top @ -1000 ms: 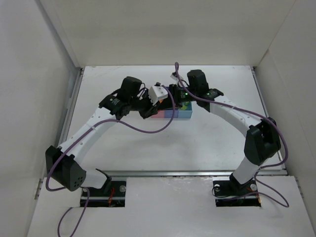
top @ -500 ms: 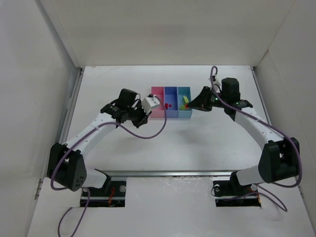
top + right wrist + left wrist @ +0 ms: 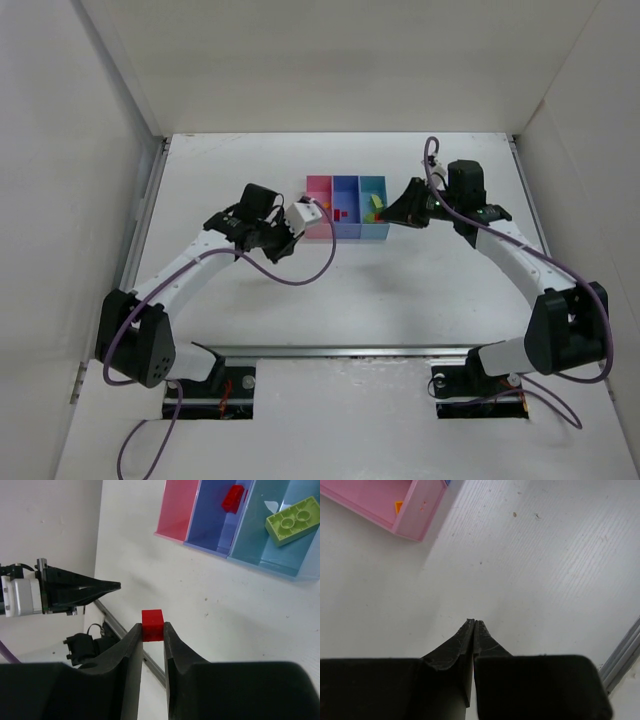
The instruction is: Sort the legos into containers by color
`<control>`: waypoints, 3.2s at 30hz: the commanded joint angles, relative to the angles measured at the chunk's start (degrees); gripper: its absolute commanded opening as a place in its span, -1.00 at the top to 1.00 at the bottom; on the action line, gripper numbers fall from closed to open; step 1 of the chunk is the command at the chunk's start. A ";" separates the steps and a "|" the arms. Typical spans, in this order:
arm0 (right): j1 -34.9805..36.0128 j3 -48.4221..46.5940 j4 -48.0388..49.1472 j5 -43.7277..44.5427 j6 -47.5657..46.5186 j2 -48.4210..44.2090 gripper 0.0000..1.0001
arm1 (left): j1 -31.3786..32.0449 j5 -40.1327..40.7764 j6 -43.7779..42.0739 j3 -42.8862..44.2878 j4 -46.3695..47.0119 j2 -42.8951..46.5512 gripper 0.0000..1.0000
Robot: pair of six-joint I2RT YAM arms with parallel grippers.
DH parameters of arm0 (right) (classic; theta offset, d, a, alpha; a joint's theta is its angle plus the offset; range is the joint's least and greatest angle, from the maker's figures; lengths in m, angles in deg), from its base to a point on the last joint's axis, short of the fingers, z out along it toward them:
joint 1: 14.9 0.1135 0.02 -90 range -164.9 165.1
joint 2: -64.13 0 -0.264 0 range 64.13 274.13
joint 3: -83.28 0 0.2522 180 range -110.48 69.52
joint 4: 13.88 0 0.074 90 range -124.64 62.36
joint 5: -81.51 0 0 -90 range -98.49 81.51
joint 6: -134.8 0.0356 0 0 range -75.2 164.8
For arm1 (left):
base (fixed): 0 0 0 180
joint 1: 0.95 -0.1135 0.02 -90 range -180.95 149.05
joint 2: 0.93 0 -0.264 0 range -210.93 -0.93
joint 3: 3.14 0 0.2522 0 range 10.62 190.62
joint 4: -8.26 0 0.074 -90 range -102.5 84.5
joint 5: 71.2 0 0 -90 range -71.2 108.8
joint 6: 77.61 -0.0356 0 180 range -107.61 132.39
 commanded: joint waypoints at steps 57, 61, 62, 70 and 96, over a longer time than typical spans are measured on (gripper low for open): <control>0.10 -28.51 -29.34 70.81 -13.32 2.74 -0.55 | -2.70 25.08 18.35 -3.37 6.35 8.32 -0.14; -6.07 -18.64 -27.15 85.22 -12.70 -10.00 -0.85 | -5.51 31.40 23.27 -3.38 8.37 9.46 -0.26; -6.07 -16.80 -26.44 88.04 -13.57 -14.55 -0.89 | -7.08 32.55 24.24 -3.38 8.98 9.99 -0.29; -6.60 -4.92 -19.68 90.71 -16.65 -31.11 -0.99 | -16.06 38.70 31.27 -2.76 10.31 13.06 -0.31; -6.60 -4.65 -24.68 92.72 -12.17 -37.62 -0.99 | -21.43 37.39 32.95 -6.54 10.31 21.94 -0.34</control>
